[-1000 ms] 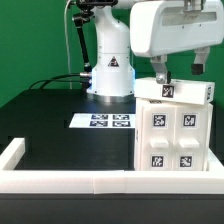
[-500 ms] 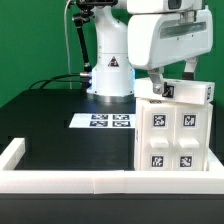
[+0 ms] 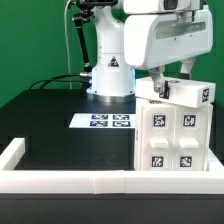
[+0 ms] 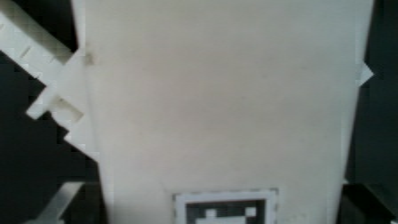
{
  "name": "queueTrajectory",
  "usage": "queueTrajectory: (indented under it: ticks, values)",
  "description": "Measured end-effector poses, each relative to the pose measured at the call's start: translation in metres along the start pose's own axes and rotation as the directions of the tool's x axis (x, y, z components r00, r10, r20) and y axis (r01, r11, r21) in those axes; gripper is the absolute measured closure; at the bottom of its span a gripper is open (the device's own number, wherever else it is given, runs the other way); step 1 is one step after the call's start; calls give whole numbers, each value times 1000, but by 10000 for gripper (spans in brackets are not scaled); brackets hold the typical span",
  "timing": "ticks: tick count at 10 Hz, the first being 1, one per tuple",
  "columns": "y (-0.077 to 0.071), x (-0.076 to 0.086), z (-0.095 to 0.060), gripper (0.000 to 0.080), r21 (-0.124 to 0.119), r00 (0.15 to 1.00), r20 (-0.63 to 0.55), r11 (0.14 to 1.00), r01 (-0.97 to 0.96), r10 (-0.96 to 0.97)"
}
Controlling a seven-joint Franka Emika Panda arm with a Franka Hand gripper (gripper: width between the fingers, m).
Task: Assemble cabinet
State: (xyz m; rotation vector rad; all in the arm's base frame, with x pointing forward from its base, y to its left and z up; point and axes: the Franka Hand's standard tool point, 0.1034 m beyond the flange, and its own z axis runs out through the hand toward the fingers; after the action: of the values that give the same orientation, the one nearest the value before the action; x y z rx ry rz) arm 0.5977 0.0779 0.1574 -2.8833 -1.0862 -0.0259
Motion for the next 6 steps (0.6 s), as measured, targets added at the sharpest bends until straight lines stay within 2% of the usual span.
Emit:
queueTrajectory:
  ticks: [3, 5, 6]
  values:
    - [-2, -2, 1, 243, 5, 943, -19, 943, -333, 333]
    - [-2, -1, 1, 242, 28, 850, -42, 851, -524, 525]
    - [-3, 1, 1, 242, 42, 771, -61, 773, -633, 634]
